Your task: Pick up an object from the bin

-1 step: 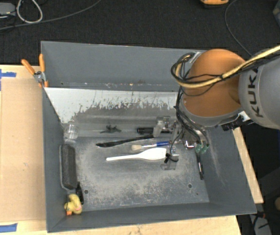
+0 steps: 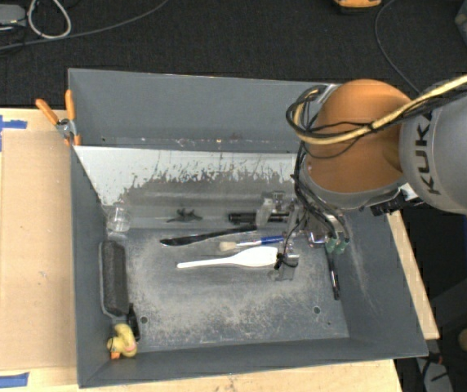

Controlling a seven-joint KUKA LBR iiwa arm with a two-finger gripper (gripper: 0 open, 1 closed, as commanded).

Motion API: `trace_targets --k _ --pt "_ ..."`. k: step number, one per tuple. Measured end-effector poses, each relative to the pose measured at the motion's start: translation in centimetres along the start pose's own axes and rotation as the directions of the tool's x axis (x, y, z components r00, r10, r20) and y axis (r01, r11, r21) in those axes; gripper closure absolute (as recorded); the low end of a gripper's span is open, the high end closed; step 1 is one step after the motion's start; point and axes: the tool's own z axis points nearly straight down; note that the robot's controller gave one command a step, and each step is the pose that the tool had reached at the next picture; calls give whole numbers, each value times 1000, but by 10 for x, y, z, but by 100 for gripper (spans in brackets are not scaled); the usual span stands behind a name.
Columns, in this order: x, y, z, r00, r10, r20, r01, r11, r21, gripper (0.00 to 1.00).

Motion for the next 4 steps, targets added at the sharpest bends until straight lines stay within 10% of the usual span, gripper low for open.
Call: trace_targets --k 2,4 --pt "-40 10 79 963 -270 10 270 963 1 0" --pt "-41 12 154 936 -352 4 352 936 -1 0"
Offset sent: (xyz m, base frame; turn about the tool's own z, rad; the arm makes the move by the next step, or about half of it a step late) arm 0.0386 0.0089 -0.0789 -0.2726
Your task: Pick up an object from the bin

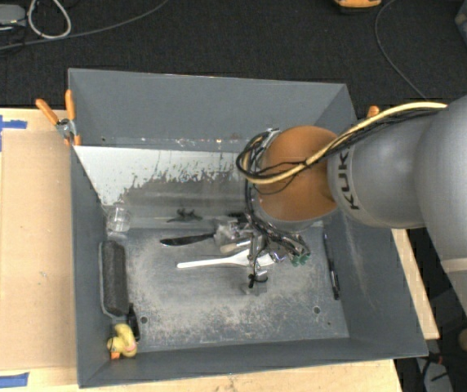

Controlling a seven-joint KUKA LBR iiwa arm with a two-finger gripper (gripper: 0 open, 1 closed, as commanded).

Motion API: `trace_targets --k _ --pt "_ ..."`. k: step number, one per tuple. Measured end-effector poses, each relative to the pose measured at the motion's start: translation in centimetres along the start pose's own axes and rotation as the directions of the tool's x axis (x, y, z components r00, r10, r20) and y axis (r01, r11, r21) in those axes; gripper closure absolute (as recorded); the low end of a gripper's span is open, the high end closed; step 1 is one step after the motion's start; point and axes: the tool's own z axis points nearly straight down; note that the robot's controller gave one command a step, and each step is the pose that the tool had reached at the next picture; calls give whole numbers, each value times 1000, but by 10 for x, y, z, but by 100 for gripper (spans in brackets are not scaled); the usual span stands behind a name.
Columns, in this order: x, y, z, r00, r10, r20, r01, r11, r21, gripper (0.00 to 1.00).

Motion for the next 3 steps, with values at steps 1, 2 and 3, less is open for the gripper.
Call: trace_targets --k 1,2,3 --pt "7 2 -5 999 -35 11 35 999 4 100" --pt "7 2 -5 999 -35 11 35 999 4 100" --pt "7 2 -7 999 -34 11 34 999 4 100"
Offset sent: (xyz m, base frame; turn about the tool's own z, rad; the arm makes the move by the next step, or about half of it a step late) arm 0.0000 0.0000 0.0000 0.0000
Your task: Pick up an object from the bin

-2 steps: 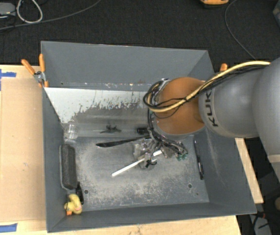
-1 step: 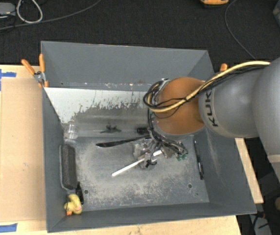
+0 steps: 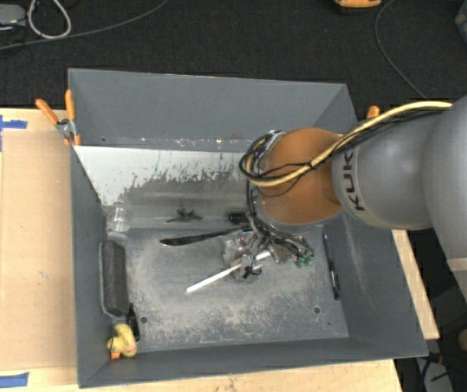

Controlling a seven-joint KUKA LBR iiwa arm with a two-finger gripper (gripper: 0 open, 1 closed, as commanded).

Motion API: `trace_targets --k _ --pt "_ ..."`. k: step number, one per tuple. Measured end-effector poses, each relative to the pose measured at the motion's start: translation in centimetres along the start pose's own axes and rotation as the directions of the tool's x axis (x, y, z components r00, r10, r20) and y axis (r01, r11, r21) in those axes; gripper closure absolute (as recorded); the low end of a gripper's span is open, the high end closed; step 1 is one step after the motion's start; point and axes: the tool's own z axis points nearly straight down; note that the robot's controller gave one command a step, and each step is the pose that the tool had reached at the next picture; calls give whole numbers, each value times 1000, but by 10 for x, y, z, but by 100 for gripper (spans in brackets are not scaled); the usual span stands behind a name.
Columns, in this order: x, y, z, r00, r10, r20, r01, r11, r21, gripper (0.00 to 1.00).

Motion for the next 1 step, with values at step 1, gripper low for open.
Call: trace_targets --k 1 --pt "1 1 -14 1000 1 -2 -1 1000 -1 100"
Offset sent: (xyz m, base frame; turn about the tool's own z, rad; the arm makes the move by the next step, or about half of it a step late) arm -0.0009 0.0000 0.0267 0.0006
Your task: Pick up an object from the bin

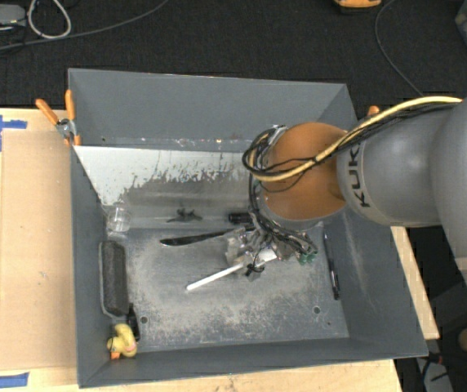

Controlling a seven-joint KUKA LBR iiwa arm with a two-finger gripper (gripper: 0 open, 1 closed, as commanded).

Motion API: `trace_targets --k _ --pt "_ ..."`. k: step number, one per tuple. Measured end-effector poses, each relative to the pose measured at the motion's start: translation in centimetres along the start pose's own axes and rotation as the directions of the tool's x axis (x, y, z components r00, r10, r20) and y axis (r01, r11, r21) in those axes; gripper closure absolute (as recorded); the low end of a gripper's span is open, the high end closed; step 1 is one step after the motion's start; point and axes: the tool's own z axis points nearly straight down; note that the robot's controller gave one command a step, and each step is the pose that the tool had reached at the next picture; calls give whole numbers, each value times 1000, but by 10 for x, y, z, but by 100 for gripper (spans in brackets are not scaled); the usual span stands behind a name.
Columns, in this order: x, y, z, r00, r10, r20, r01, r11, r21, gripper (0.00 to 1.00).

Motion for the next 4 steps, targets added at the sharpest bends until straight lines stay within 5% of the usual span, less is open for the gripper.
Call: trace_targets --k 4 --pt "-1 1 -35 1000 4 1 -4 1000 -1 100"
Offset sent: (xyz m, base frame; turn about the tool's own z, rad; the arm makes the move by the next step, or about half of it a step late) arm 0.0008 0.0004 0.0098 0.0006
